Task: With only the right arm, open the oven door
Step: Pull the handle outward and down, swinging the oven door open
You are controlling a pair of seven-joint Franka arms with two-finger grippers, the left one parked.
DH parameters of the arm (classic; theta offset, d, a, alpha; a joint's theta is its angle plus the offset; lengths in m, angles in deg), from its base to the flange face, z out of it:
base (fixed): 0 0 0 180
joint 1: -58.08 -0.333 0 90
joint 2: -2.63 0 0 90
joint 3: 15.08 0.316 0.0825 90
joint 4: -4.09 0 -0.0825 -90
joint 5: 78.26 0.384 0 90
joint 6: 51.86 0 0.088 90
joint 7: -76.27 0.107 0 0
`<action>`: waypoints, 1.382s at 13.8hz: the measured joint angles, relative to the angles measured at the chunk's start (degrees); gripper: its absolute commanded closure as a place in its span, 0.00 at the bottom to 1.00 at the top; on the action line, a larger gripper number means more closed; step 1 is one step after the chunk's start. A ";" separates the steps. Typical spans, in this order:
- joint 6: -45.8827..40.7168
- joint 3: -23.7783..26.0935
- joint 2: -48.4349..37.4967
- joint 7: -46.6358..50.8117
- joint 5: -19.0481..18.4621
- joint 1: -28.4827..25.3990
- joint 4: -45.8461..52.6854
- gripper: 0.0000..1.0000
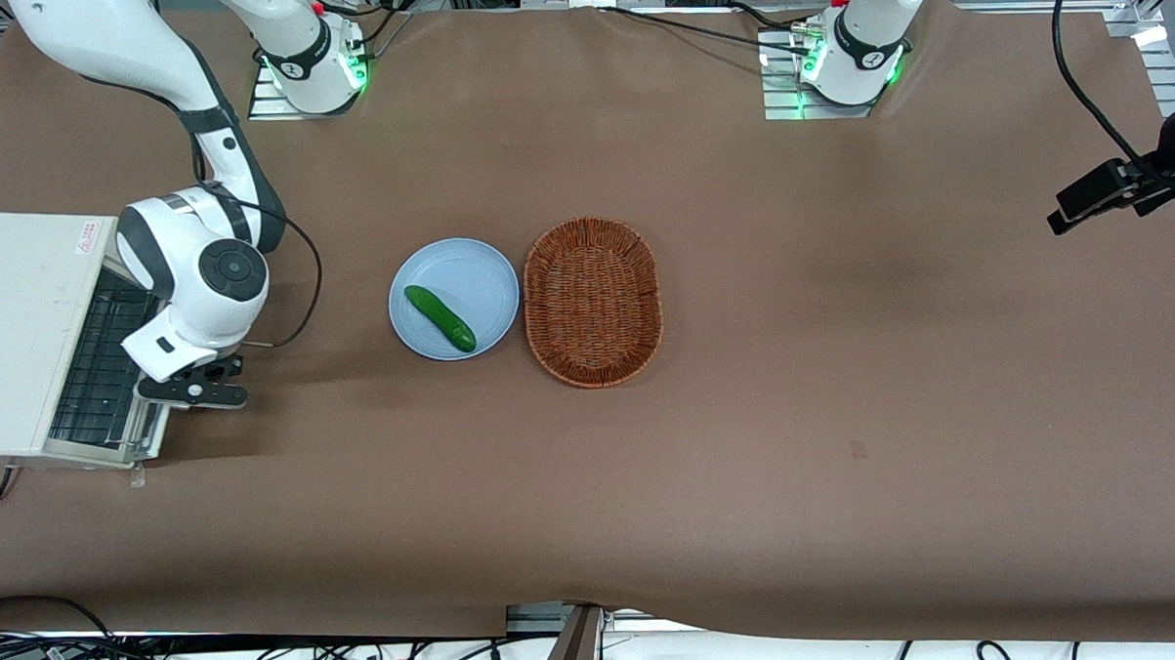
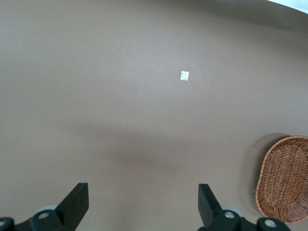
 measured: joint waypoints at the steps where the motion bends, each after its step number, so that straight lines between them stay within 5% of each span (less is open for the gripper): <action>1: 1.64 0.16 1.02 0.35 0.13 0.00 -0.11 1.00; 10: 13.81 0.13 9.46 1.31 0.33 2.12 0.41 1.00; 19: 20.26 -0.40 8.86 0.73 10.39 3.60 -1.31 1.00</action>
